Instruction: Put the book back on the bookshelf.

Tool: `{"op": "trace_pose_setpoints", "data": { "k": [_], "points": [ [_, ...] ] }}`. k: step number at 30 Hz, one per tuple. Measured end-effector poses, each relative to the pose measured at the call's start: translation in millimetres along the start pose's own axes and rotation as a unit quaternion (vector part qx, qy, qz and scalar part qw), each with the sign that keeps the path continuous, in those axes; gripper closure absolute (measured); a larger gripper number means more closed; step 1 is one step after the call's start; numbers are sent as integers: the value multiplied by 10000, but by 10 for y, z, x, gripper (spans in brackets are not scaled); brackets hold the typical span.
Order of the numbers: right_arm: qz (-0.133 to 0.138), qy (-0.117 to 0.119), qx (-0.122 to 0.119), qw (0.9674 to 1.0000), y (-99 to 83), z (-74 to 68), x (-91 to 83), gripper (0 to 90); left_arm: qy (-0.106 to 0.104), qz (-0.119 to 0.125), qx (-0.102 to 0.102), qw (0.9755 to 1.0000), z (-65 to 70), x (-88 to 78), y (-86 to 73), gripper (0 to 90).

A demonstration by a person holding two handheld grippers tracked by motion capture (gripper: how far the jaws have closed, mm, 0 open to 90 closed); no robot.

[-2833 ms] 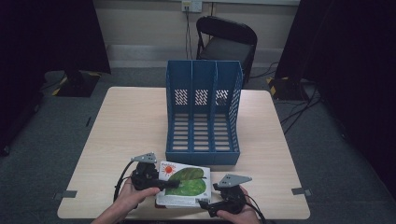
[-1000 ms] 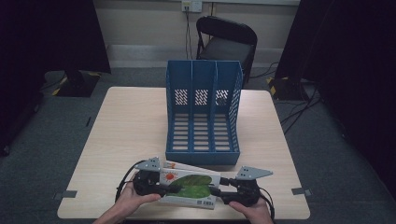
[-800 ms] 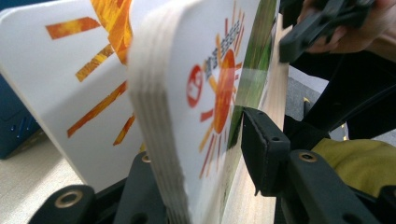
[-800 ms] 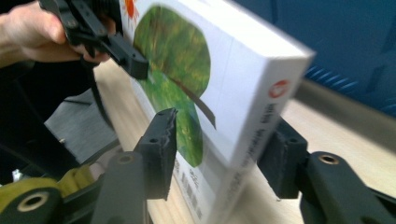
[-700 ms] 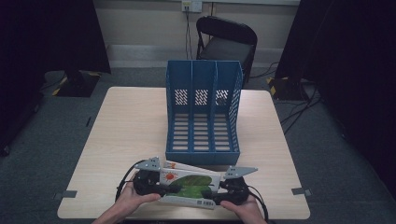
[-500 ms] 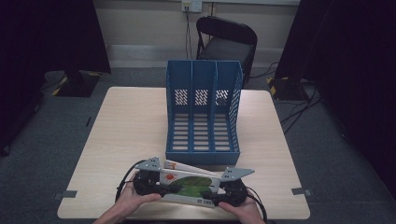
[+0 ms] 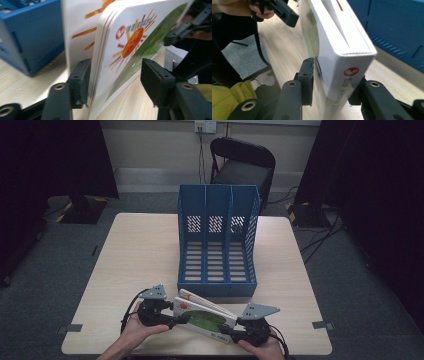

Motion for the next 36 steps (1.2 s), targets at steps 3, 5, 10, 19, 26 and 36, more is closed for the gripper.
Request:
{"op": "trace_pose_setpoints", "data": {
  "k": [3,5,10,19,26,36],
  "points": [
    [-50,4,-67,10000,-1,-23,19,682,20,1,-62,10000,-22,-16,-8,401],
    [-78,4,-111,9999,0,-32,27,700,66,17,-87,9999,-33,-24,-11,385],
    [-111,-102,-97,9998,5,-35,22,717,192,15,-143,9997,-68,-41,-19,357],
    [-229,-285,-322,9988,7,-11,-51,745,339,32,-292,9990,-141,-49,-24,305],
    [-166,-239,-281,9992,-24,0,-47,740,445,-123,-84,9989,-168,90,29,339],
    [-115,-255,-93,9996,-15,-66,79,685,406,-231,162,9988,-101,216,81,360]
  ]
}}
Point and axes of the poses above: each handheld gripper's, and its own axes: x roughly forward along the jaws, y roughly out of its top, z roughly to its right, the point moved 4 cm from there along x, roughly forward along the jaws, and after that the axes turned 15 degrees about -z, right-handed, at the moved point
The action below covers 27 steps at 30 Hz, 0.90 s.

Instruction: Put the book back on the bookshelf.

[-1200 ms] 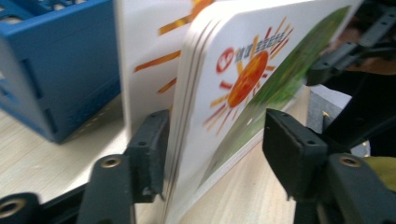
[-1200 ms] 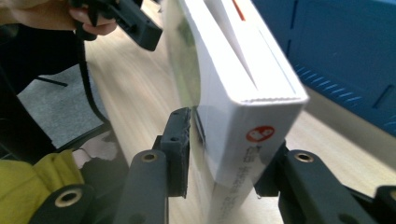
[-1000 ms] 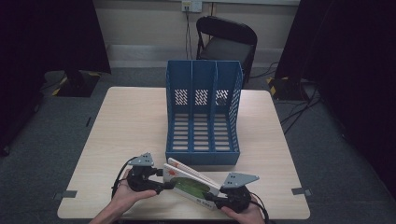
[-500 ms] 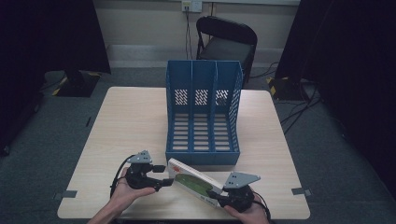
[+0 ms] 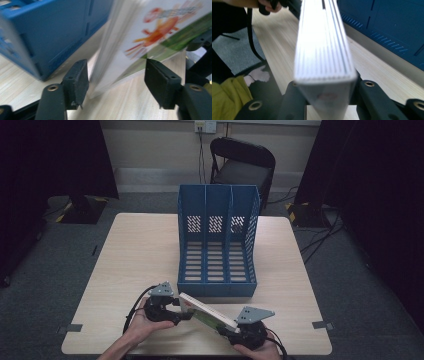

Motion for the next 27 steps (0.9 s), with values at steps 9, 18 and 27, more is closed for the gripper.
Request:
{"op": "trace_pose_setpoints", "data": {
  "k": [9,18,27],
  "points": [
    [52,34,25,10000,49,-42,137,572,-4,-9,33,10000,32,8,-1,374],
    [168,-116,59,9998,54,-31,158,665,81,-26,72,9999,59,17,0,391],
    [243,-88,96,9996,52,-18,175,673,97,-32,64,9999,59,20,2,393]
  ]
}}
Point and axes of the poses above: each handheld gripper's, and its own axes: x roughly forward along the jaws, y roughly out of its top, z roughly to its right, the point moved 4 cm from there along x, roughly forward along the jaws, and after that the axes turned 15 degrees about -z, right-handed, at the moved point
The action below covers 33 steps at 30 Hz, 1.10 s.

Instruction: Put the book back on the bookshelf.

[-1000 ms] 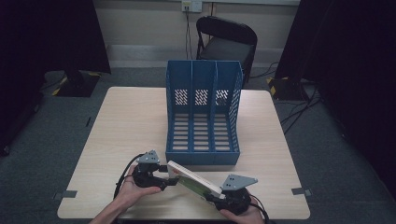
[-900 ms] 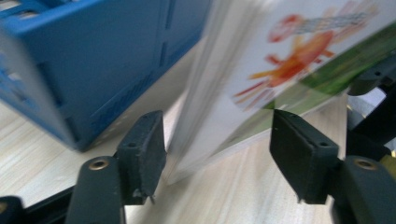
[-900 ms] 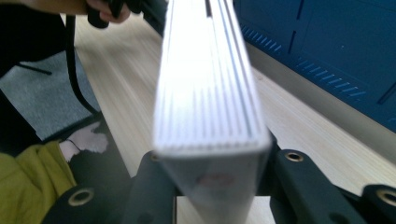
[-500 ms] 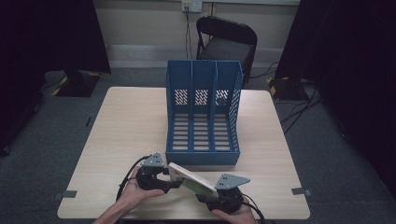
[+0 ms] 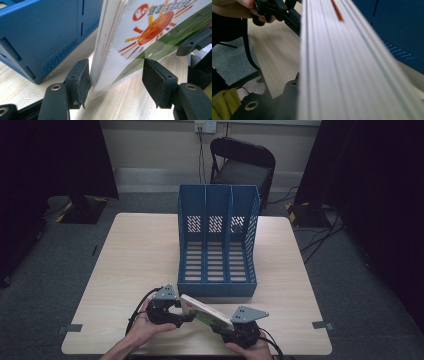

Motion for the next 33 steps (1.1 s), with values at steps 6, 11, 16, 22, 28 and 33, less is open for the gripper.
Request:
{"op": "trace_pose_setpoints", "data": {
  "k": [6,11,16,22,28,33],
  "points": [
    [-55,20,-62,10000,-3,-2,9,763,-4,47,-33,10000,-20,6,5,397],
    [-87,30,-123,9999,3,6,4,765,-140,66,-177,9997,-45,-10,-11,383],
    [-109,77,-16,9999,4,30,-12,766,-77,49,-362,9993,-128,-90,-73,318],
    [-127,94,70,9999,-6,51,-44,766,150,-1,-672,9976,-291,-189,-181,288],
    [-115,75,173,9998,-13,81,-72,766,545,-214,-923,9940,-415,-211,-254,269],
    [-76,36,227,9997,-11,116,-106,766,833,-432,-1060,9899,-491,-192,-307,273]
  ]
}}
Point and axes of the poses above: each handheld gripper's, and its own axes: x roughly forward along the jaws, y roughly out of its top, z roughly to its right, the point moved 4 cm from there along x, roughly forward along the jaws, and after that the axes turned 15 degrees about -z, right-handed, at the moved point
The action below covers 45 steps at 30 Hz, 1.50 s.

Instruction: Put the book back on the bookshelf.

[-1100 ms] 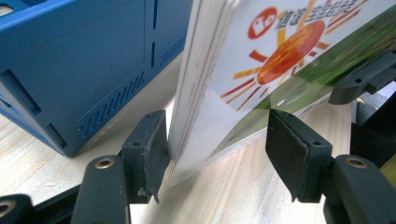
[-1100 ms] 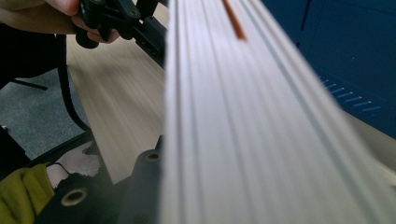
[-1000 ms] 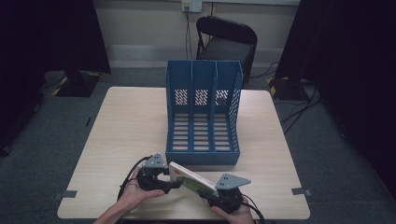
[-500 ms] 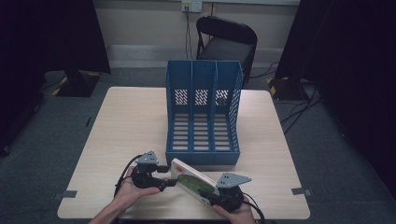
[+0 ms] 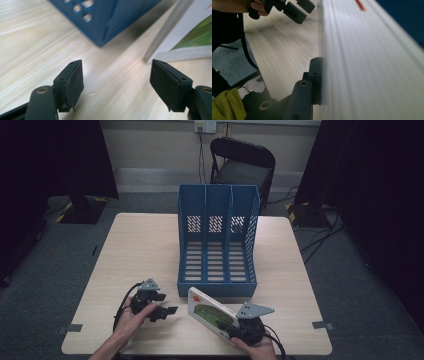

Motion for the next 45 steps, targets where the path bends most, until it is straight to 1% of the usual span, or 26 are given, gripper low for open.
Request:
{"op": "trace_pose_setpoints", "data": {
  "k": [1,2,3,4,5,6,7,8,10,11,12,13,15,16,17,18,19,21,25,29,34,38,41,45],
  "points": [
    [9,-8,19,10000,0,5,-9,766,90,-45,1,9999,-23,5,-7,273],
    [32,-14,42,10000,1,15,-21,766,247,-73,12,9997,-46,18,-16,274],
    [57,-18,59,10000,1,26,-37,766,352,-86,45,9993,-63,28,-22,274],
    [74,-21,72,9999,1,32,-49,766,393,-96,44,9992,-70,38,-26,274],
    [97,-32,90,9999,0,43,-71,766,531,-188,100,9984,-86,60,-37,267],
    [97,-32,90,9999,0,43,-71,766,531,-188,100,9984,-86,60,-37,260],
    [96,-39,92,9999,-1,46,-78,766,600,-216,133,9979,-90,71,-39,260],
    [107,-44,104,9999,-2,47,-87,767,621,-245,130,9977,-98,87,-41,255],
    [122,-51,115,9998,-5,49,-107,767,737,-209,185,9969,-112,106,-41,219],
    [125,-57,107,9998,-6,50,-113,766,810,-206,207,9963,-116,118,-42,202],
    [131,-56,96,9999,-5,49,-122,767,924,-203,288,9951,-123,132,-44,188],
    [141,-59,93,9998,-5,47,-134,767,966,-190,344,9946,-130,140,-47,171],
    [167,-46,105,9998,-5,51,-149,767,952,-75,331,9949,-146,157,-58,128],
    [180,-50,97,9998,-5,52,-165,767,966,59,330,9948,-171,172,-78,85],
    [180,-50,97,9998,-5,52,-165,767,966,59,330,9948,-171,172,-78,67],
    [188,-45,94,9998,-4,52,-172,767,972,122,321,9947,-181,180,-87,67],
    [204,-35,103,9997,-4,50,-182,767,981,150,314,9946,-189,185,-90,49],
    [219,-24,99,9997,-2,43,-198,767,988,164,293,9945,-193,191,-90,27],
    [261,47,57,9996,13,12,-237,768,989,164,294,9945,-193,191,-90,27],
    [312,60,17,9995,33,-8,-285,767,998,157,279,9945,-196,193,-89,21],
    [408,55,26,9991,60,-5,-350,768,1011,152,269,9944,-198,193,-88,15],
    [448,64,-40,9990,89,-14,-393,767,1011,150,269,9944,-198,193,-89,15],
    [448,26,-102,9989,119,-23,-428,768,1009,152,265,9944,-197,193,-89,15],
    [529,10,-113,9985,158,-18,-495,768,1013,153,264,9944,-197,193,-89,15]
  ]
}}
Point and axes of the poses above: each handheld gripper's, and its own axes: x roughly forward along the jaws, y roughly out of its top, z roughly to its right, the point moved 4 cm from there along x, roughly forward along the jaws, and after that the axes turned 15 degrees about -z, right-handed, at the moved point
